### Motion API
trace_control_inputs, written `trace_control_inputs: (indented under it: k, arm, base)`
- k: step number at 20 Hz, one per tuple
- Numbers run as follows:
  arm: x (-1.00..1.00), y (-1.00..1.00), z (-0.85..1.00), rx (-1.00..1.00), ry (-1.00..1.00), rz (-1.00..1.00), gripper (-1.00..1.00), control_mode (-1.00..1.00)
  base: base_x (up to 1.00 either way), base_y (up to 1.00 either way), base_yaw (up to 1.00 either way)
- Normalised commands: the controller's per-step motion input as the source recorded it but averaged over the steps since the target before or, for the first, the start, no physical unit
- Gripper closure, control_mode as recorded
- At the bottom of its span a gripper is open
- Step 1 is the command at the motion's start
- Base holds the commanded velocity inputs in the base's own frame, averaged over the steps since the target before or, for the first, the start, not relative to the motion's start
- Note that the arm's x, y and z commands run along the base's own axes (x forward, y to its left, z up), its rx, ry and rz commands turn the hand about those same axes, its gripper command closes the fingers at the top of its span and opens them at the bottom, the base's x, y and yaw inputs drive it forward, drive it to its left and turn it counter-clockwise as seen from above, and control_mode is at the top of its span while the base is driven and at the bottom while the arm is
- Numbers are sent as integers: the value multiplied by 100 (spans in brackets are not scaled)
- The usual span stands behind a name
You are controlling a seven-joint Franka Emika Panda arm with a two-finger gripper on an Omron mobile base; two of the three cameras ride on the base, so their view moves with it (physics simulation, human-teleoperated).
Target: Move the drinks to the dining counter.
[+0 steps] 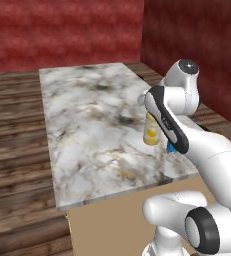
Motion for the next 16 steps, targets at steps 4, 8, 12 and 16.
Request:
trace_control_inputs:
  k: [4, 8, 12, 16]
  arm:
    - [48, -4, -4, 0, 0, 0, 100, -100]
    - [45, -11, -3, 0, 0, 0, 100, -100]
    - [40, -15, -6, 0, 0, 0, 100, -100]
    - [34, -20, -14, 0, 0, 0, 100, -100]
  base:
    - [0, 0, 0]
    - [0, 0, 0]
    - [0, 0, 0]
    - [0, 0, 0]
